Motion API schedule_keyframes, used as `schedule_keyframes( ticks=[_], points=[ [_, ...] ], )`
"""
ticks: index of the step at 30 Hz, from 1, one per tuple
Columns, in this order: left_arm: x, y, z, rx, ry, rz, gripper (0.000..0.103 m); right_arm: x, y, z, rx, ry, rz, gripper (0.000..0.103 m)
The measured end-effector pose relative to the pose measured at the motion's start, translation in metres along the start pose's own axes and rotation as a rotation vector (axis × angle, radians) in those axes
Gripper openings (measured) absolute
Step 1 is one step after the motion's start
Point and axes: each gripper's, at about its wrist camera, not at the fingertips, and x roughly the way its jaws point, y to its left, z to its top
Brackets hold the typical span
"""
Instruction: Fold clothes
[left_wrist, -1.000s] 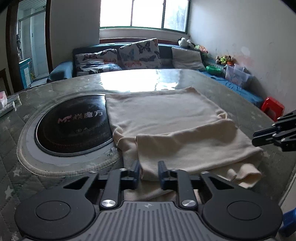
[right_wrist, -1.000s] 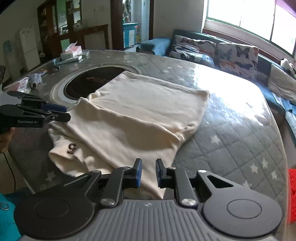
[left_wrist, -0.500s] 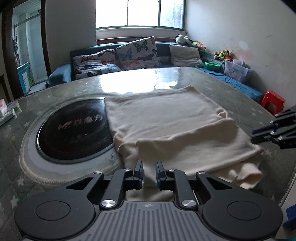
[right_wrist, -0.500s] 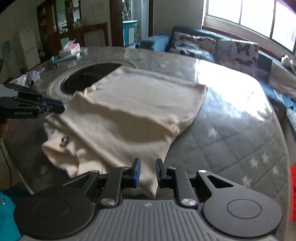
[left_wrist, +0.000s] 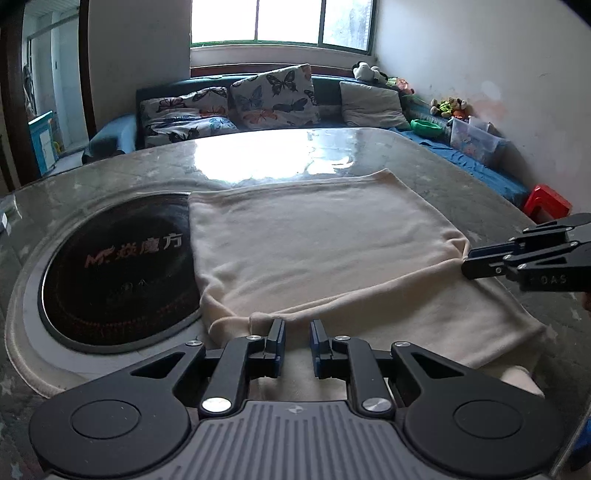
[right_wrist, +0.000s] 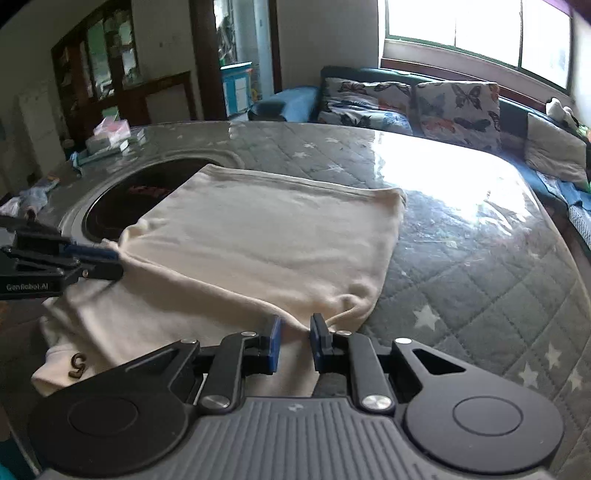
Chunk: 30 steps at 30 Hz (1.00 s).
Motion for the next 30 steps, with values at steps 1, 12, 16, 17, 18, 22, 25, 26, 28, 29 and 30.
schedule_keyframes(
  ticks=[1,12,16,17,18,22,25,26,28,29,30],
  points=[
    [-0.002,0.000,-0.001,0.005,-0.001,-0.003,0.017,-0.002,0.000,0.000,-0.002,-0.002,-0.002,0.015],
    [-0.031,-0.008,-0.023,0.101,-0.011,-0.026,0.034,-0.038,0.025,-0.028,-0.107,0.061,0.067,0.018],
    [-0.045,-0.015,-0.030,0.153,-0.018,-0.017,0.036,-0.042,0.032,-0.038,-0.131,0.070,0.047,0.018],
    [-0.049,-0.016,-0.032,0.168,-0.022,-0.018,0.036,-0.045,0.034,-0.036,-0.132,0.058,0.047,0.018],
    [-0.054,-0.016,-0.034,0.184,-0.025,-0.018,0.036,-0.047,0.035,-0.034,-0.135,0.047,0.048,0.018],
    [-0.072,-0.021,-0.047,0.258,-0.032,-0.027,0.040,-0.046,0.039,-0.024,-0.147,0.011,0.054,0.018],
    [-0.078,-0.029,-0.059,0.341,-0.033,-0.032,0.046,-0.035,0.039,-0.018,-0.135,0.002,0.058,0.019],
    [-0.079,-0.032,-0.063,0.371,-0.033,-0.030,0.047,-0.031,0.039,-0.016,-0.129,0.000,0.058,0.019],
    [-0.077,-0.037,-0.070,0.416,-0.026,-0.036,0.047,-0.025,0.040,-0.012,-0.116,-0.008,0.059,0.019],
    [-0.075,-0.039,-0.072,0.428,-0.022,-0.041,0.047,-0.023,0.040,-0.009,-0.112,-0.016,0.062,0.019],
    [-0.073,-0.042,-0.074,0.440,-0.020,-0.047,0.047,-0.022,0.041,-0.006,-0.110,-0.023,0.064,0.019]
  ],
)
